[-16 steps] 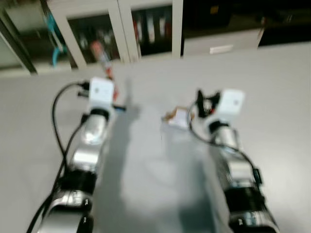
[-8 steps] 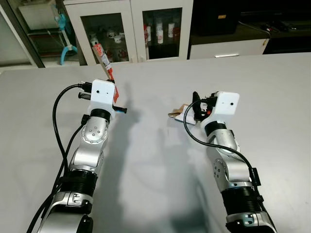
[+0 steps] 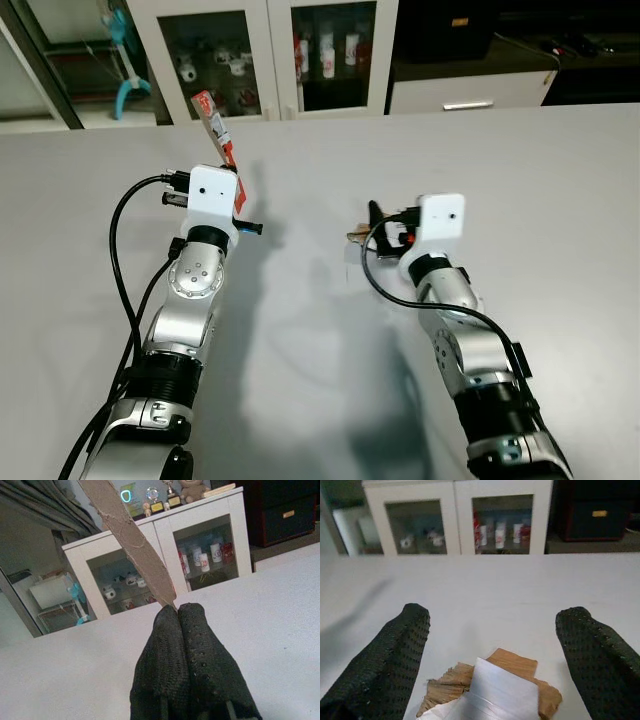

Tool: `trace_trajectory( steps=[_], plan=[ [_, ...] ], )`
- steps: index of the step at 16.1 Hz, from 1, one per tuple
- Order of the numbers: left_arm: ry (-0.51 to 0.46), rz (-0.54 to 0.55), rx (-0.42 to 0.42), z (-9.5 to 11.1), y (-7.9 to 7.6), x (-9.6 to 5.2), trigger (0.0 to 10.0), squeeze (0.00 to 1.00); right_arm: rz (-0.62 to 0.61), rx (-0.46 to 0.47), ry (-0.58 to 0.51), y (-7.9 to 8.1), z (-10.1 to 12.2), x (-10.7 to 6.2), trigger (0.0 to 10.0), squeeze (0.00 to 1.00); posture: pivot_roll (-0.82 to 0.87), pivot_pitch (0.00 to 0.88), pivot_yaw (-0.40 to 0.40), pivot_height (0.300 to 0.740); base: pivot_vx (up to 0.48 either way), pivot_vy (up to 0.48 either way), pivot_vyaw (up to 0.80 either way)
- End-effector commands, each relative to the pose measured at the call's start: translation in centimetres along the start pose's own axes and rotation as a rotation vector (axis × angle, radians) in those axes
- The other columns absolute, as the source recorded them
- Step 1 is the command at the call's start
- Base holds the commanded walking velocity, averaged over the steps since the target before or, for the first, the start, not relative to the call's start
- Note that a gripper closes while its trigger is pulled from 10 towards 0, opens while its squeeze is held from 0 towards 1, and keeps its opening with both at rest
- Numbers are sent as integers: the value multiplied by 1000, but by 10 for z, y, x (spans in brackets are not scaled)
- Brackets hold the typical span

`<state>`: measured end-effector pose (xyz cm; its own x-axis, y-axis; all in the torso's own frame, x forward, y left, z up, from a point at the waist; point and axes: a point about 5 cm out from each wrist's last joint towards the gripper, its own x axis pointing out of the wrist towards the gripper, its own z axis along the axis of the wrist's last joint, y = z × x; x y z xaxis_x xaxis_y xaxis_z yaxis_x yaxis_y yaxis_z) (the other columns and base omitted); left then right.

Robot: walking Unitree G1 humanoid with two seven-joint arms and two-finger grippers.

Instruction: Picking trash to rubbish bin

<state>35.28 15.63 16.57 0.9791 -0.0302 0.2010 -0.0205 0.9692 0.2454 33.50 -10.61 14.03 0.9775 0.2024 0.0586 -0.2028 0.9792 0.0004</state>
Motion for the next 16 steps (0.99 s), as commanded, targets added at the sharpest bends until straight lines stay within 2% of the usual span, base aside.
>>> trace_trajectory(
  steps=[1,4,6,10,14,15,16],
  plan=[
    [11,21,-4,-2,3,-3,10000,0,43,-36,20,6,0,5,10000,1000,7,102,43,740,0,0,0],
    [12,30,-8,-2,5,-3,10000,0,142,-145,20,10,1,6,10000,1000,5,99,33,740,0,0,0],
    [12,31,-10,-2,4,-3,10000,0,152,-159,15,8,2,6,10000,1000,3,97,31,740,0,0,0],
    [11,19,-16,-1,2,-2,10000,0,100,-189,7,-7,6,6,10000,1000,-2,91,37,740,0,0,0],
    [1,10,-15,2,2,0,10000,0,7,-239,-54,-27,23,7,10000,1000,-6,83,48,740,0,0,0],
    [-1,8,-15,3,2,1,10000,0,-18,-257,-68,-30,28,7,10000,788,-6,83,51,740,0,0,0],
    [-4,5,-15,4,2,2,10000,0,-26,-266,-94,-33,35,7,10000,0,-7,80,53,740,0,0,0]
  ],
)
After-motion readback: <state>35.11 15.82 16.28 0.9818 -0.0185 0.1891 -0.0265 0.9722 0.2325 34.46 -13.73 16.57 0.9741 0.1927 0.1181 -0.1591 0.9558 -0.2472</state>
